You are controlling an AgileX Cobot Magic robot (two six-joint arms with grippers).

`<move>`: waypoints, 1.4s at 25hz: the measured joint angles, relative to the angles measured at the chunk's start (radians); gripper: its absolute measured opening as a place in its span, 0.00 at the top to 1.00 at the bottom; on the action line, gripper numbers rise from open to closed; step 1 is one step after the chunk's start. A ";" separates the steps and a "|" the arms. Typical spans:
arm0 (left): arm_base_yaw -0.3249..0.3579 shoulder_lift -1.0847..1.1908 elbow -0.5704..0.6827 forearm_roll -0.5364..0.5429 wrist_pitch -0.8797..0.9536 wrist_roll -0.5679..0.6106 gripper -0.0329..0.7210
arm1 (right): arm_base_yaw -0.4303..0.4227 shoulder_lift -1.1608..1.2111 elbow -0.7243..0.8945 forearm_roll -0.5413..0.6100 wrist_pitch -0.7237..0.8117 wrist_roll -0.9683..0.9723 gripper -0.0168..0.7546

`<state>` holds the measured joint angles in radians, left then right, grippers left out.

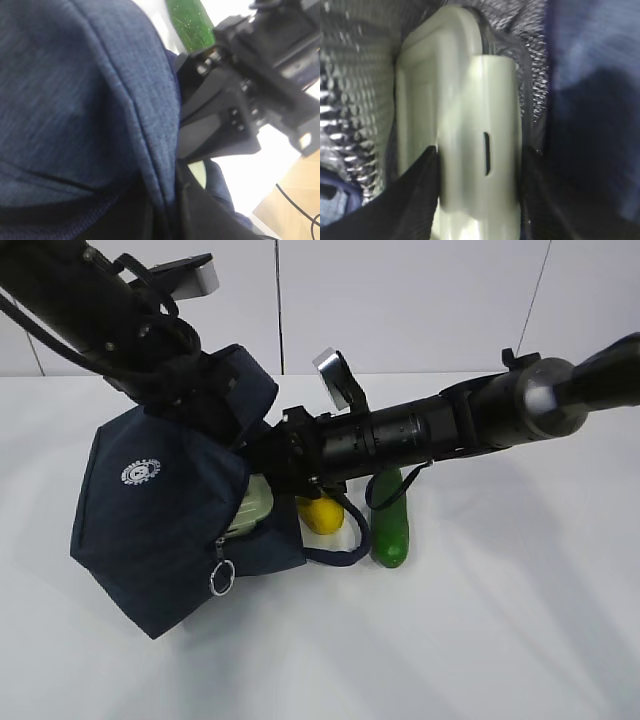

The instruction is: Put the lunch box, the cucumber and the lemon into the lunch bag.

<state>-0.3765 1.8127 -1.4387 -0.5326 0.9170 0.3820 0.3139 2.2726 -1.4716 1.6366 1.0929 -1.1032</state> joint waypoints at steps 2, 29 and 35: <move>0.000 0.000 0.000 0.000 -0.002 0.000 0.93 | 0.009 0.010 -0.002 0.014 0.002 -0.005 0.52; -0.002 0.010 0.000 -0.006 -0.016 0.003 0.93 | 0.078 0.103 -0.003 0.105 0.010 -0.078 0.52; -0.002 0.010 0.000 -0.008 -0.018 0.003 0.93 | 0.078 0.105 -0.003 0.115 0.010 -0.084 0.52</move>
<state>-0.3786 1.8230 -1.4387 -0.5408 0.8990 0.3852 0.3923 2.3777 -1.4747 1.7515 1.1028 -1.1875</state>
